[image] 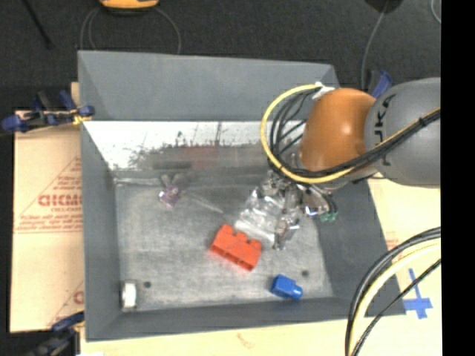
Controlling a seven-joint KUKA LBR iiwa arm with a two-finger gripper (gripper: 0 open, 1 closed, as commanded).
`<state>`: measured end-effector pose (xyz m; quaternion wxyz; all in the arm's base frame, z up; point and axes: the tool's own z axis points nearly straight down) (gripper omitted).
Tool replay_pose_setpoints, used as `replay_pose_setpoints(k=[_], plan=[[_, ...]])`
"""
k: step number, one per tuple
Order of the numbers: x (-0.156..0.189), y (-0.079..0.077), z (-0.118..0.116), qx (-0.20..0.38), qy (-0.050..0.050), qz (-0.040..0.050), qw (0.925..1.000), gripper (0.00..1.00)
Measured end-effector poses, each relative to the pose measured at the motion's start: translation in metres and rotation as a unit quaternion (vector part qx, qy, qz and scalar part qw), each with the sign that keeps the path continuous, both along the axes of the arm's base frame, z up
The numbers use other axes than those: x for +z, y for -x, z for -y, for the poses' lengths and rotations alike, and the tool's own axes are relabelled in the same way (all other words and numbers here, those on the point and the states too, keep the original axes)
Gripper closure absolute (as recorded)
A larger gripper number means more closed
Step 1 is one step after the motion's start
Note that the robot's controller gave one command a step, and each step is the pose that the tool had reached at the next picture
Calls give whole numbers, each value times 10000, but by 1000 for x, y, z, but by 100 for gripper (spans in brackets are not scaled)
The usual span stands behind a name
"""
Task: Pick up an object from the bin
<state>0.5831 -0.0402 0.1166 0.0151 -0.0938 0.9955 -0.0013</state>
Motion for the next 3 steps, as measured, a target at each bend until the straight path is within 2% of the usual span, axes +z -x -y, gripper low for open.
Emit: replay_pose_setpoints(k=[1,2,3], plan=[[43,59,-25,1066,20,-134,9942,0],[-46,34,-59,1215,11,-97,9925,0],[-41,32,-58,1207,13,-63,9927,100]])
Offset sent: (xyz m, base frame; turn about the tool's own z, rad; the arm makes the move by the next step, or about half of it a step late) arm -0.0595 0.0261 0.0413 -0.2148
